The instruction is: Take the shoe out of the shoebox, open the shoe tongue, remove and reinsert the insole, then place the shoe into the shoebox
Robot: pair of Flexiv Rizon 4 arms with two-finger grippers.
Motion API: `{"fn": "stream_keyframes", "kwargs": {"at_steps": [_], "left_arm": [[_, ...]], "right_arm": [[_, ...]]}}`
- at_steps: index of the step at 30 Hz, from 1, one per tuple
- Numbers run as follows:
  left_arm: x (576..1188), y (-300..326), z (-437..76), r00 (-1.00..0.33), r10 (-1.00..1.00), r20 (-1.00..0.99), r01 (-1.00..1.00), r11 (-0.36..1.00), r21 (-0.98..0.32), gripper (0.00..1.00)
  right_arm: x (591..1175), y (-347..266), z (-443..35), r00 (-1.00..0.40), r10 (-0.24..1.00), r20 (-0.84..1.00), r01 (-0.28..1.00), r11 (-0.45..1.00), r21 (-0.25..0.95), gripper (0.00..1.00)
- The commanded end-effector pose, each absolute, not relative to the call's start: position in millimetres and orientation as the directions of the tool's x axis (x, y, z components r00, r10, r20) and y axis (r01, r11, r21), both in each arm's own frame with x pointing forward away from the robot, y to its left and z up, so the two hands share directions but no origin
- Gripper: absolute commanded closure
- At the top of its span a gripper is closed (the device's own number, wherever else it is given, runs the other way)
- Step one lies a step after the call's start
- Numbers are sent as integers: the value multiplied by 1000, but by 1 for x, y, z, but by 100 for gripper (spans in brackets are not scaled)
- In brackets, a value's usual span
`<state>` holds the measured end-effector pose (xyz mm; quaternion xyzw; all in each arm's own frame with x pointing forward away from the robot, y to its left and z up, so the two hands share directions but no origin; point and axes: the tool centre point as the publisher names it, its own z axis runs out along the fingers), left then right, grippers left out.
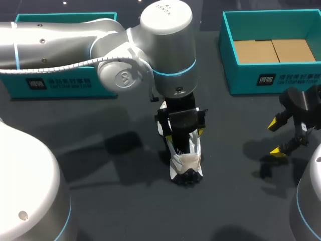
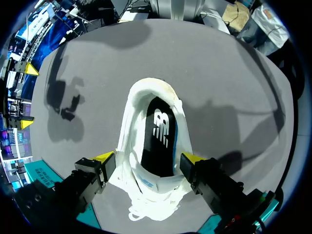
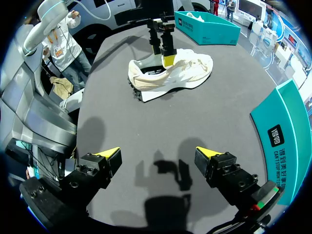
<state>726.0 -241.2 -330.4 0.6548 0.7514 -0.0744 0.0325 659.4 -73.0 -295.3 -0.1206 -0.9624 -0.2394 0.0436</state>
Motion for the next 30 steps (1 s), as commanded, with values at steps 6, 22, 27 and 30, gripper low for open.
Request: {"fn": "stream_keyframes", "kwargs": {"at_steps": [6, 22, 27, 30], "left_arm": [[736, -233, -313, -127, 980, -154, 991, 118, -66, 19], [753, -223, -290, -114, 982, -148, 992, 106, -63, 22], [771, -228, -286, -134, 979, -150, 990, 125, -67, 53], [778, -230, -287, -141, 980, -144, 989, 133, -66, 61]], "right_arm": [[658, -73, -295, -967, 213, 140, 254, 857, 448, 0], [658, -73, -295, -967, 213, 140, 254, 857, 448, 0], [658, -73, -295, -967, 213, 140, 254, 857, 448, 0], [658, -73, -295, -967, 213, 140, 254, 857, 448, 0]]}}
